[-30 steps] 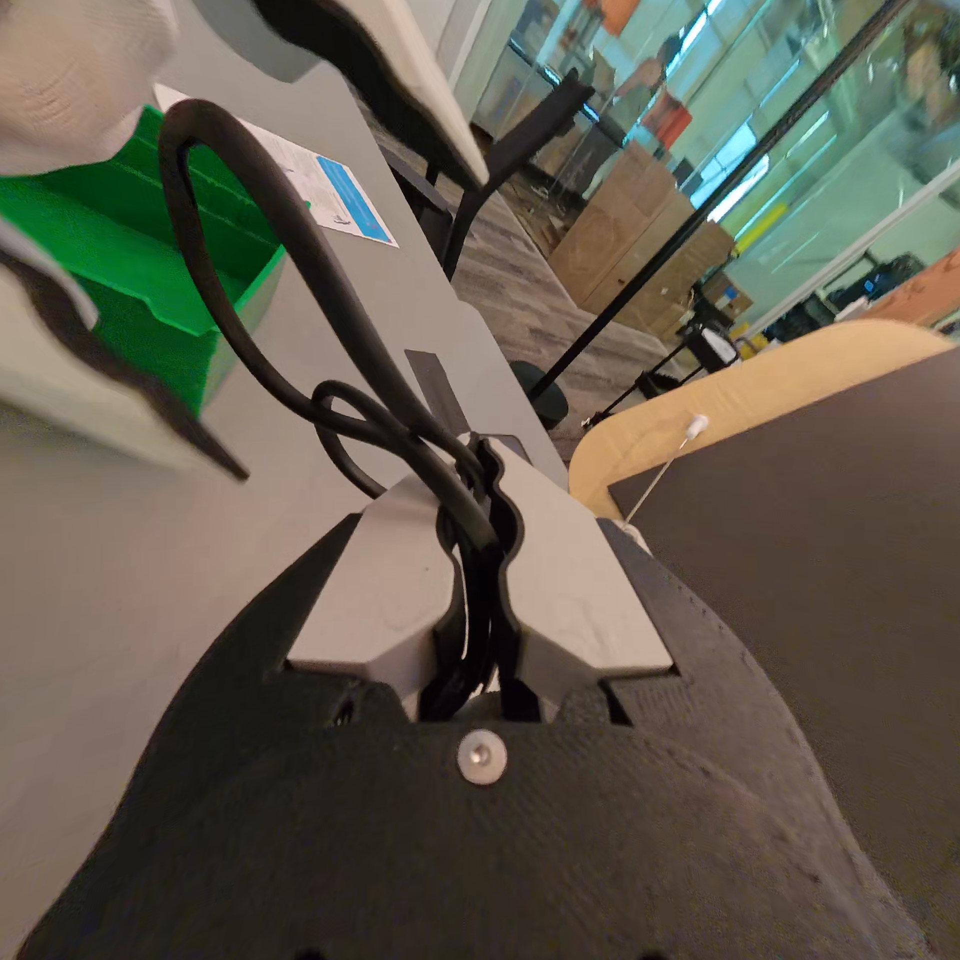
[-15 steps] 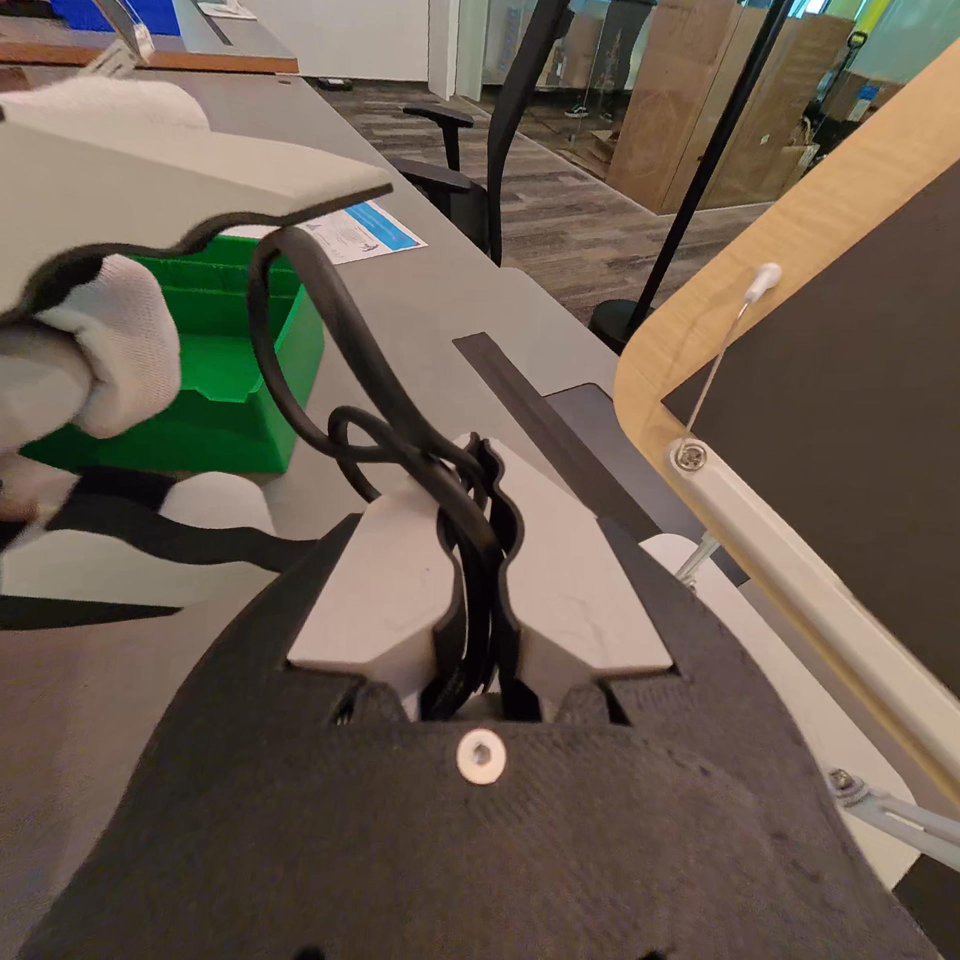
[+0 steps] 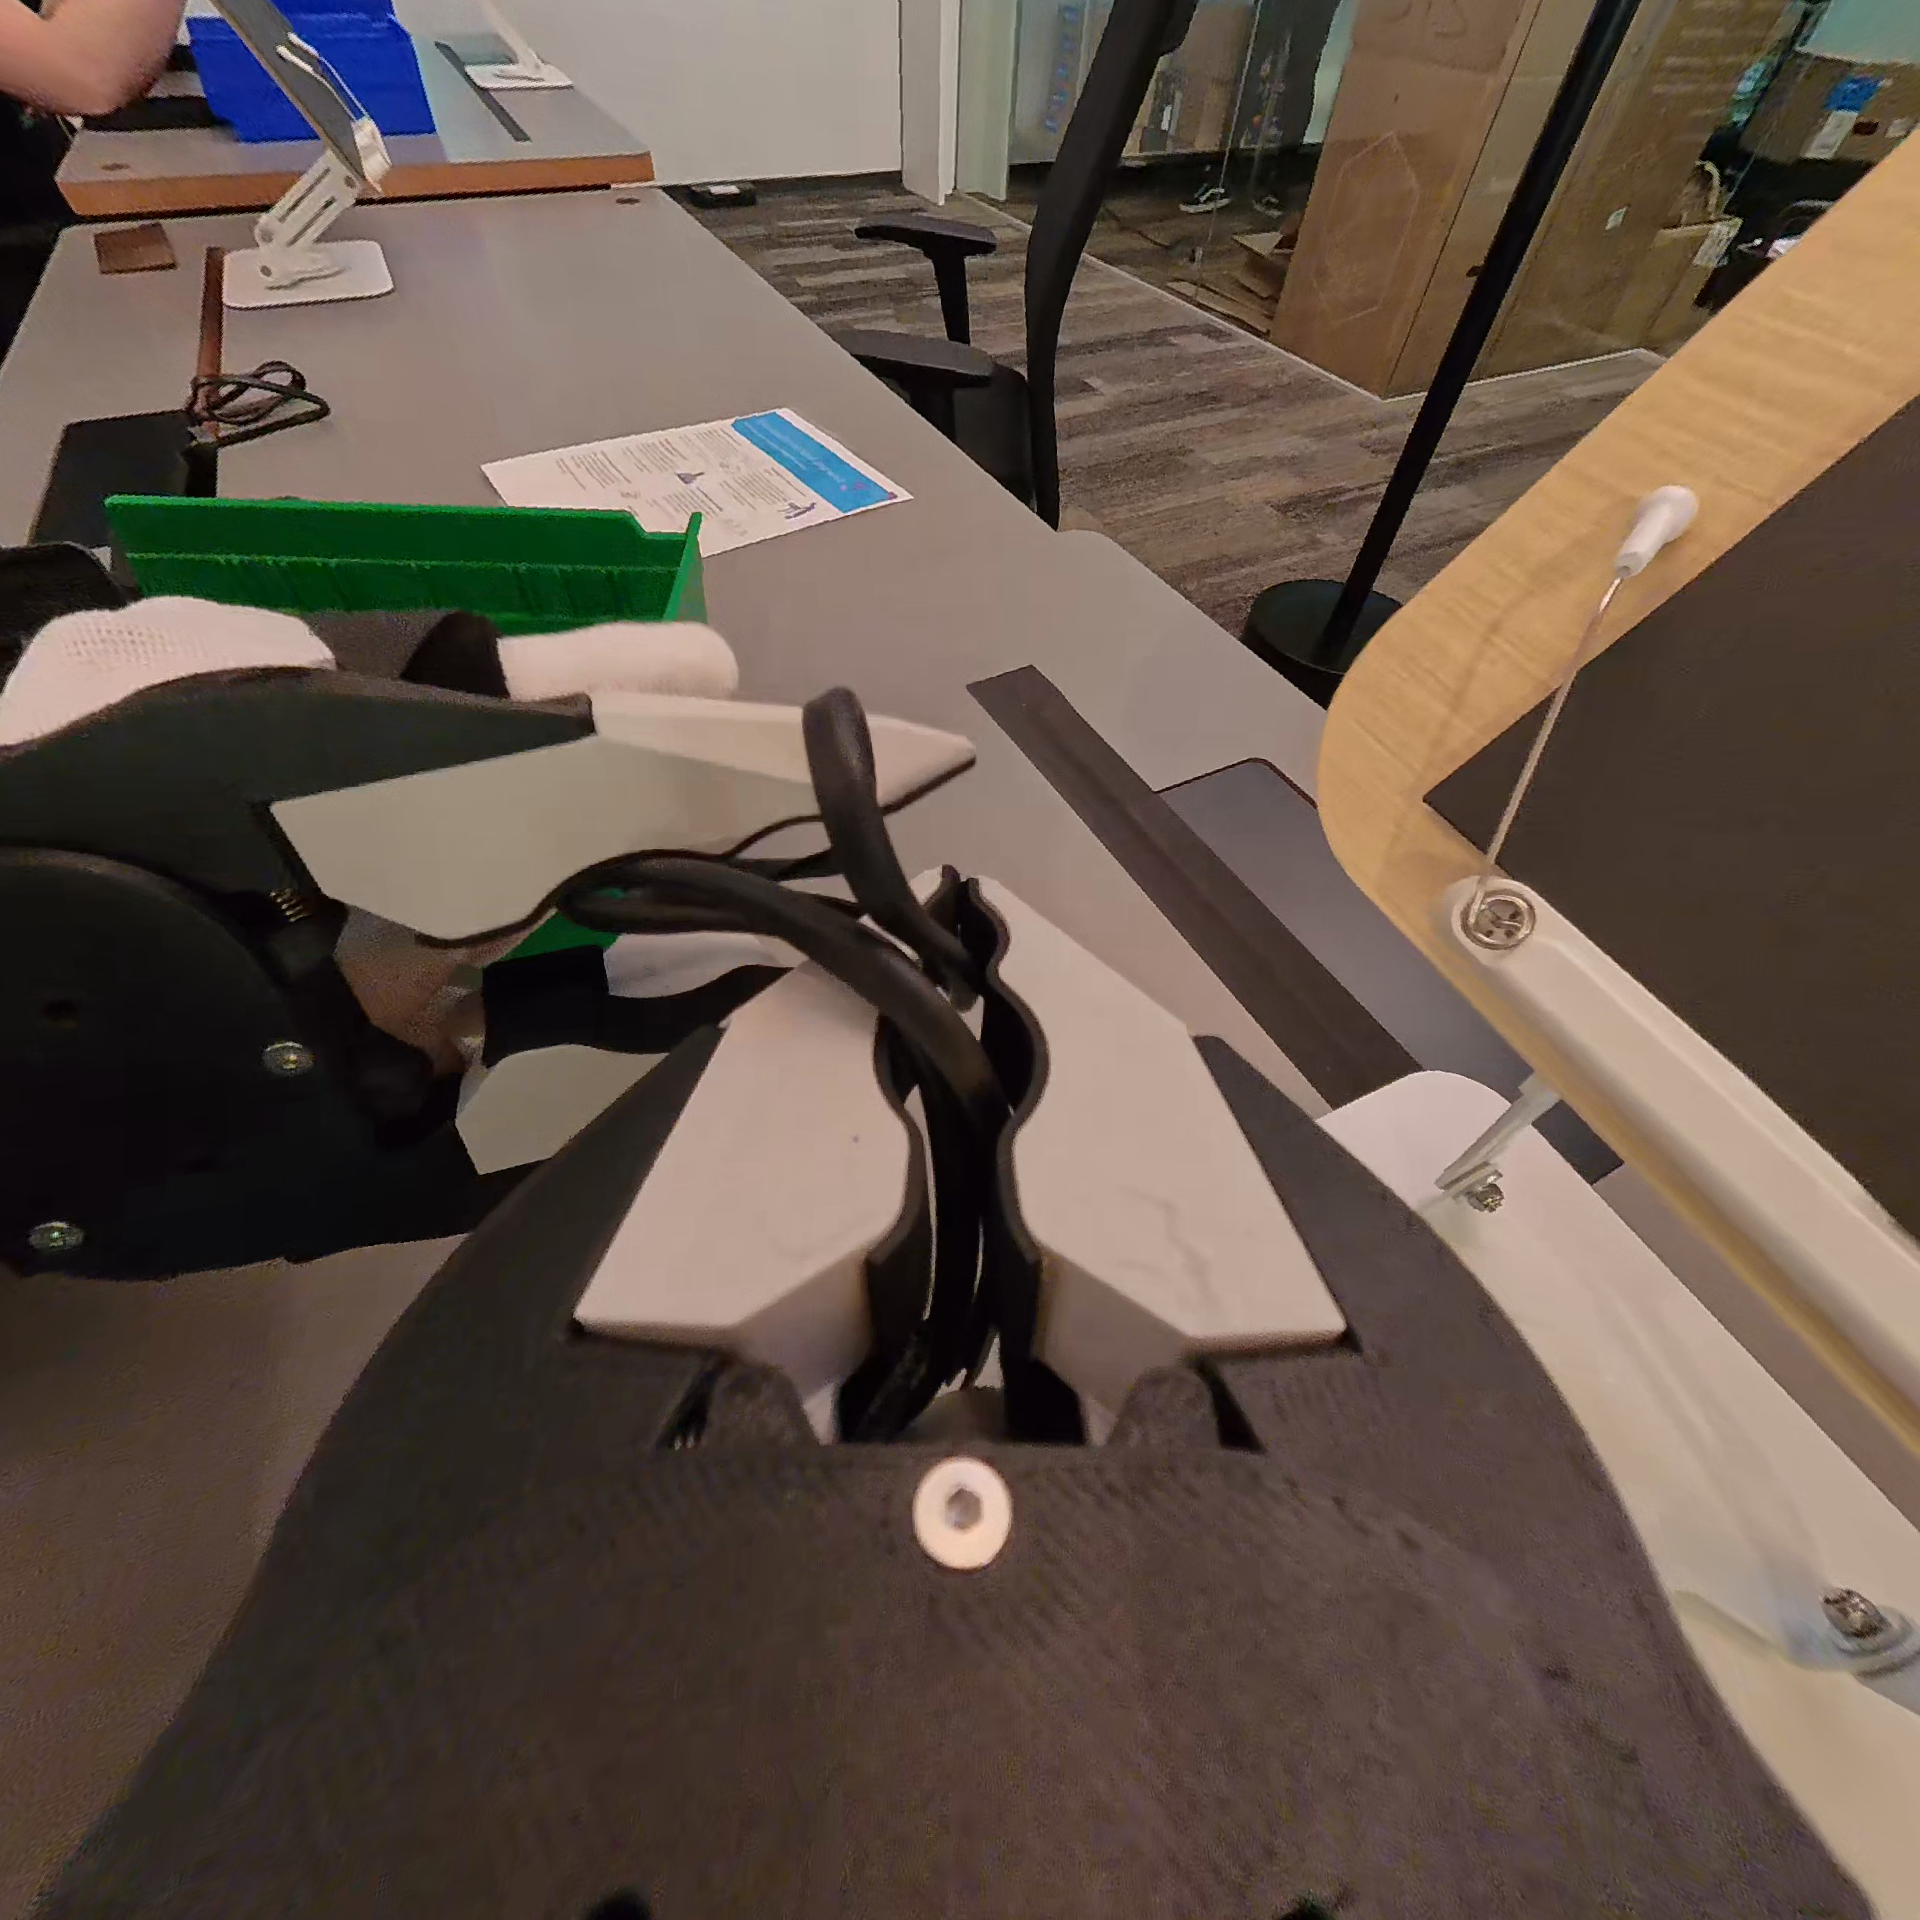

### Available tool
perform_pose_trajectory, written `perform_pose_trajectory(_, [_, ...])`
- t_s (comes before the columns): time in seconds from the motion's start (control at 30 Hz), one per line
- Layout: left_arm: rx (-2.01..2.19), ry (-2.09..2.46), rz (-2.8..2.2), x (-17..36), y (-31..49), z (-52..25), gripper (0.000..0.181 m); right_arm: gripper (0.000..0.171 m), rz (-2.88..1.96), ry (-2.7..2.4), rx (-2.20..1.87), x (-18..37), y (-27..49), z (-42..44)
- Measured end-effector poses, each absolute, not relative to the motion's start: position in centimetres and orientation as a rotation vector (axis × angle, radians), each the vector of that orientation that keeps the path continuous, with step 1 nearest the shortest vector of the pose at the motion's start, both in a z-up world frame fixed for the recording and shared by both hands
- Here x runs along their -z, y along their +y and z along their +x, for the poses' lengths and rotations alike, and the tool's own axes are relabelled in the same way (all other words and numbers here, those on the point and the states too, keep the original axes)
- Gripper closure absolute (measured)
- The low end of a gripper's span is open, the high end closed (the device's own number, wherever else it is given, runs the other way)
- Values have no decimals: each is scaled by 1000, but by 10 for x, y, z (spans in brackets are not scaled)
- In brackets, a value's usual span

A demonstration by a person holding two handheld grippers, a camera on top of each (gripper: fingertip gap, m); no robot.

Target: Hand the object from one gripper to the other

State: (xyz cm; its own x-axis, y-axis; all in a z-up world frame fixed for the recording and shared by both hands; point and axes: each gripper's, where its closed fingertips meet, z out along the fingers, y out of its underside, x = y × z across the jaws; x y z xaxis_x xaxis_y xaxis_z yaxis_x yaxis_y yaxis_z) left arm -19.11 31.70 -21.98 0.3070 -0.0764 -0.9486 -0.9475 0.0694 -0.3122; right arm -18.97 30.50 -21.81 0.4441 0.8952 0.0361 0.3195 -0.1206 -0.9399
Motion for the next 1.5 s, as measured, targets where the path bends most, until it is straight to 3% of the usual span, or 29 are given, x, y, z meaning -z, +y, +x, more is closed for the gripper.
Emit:
perform_pose_trajectory(0.13, [-866, 1065, -1366, 226, 317, -192, 177, 171, -1676, -1058, -693, 218, 307, -188])
perform_pose_trajectory(0.33, [-777, 1102, -1441, 235, 316, -193, 179, 168, -1670, -1079, -637, 223, 310, -188])
perform_pose_trajectory(0.47, [-440, 1138, -1588, 249, 309, -188, 179, 140, -1655, -1135, -569, 226, 314, -184])
perform_pose_trajectory(0.57, [-134, 1167, -1653, 249, 295, -181, 178, 129, -1551, -1215, -620, 213, 301, -185])
perform_pose_trajectory(0.9, [520, 1070, -1566, 198, 255, -168, 178, 88, -1212, -1202, -1147, 149, 250, -175])
perform_pose_trajectory(1.03, [700, 1024, -1537, 186, 247, -167, 179, 82, -1089, -1150, -1288, 131, 241, -163])
perform_pose_trajectory(1.13, [818, 1025, -1519, 183, 240, -165, 179, 92, -1075, -1133, -1374, 136, 243, -160])
perform_pose_trajectory(1.27, [972, 1082, -1465, 178, 222, -162, 179, 83, -1026, -1284, -1298, 163, 228, -173])
perform_pose_trajectory(1.5, [1237, 1323, -1367, 184, 169, -155, 179, 80, -804, -1422, -1413, 154, 173, -178])
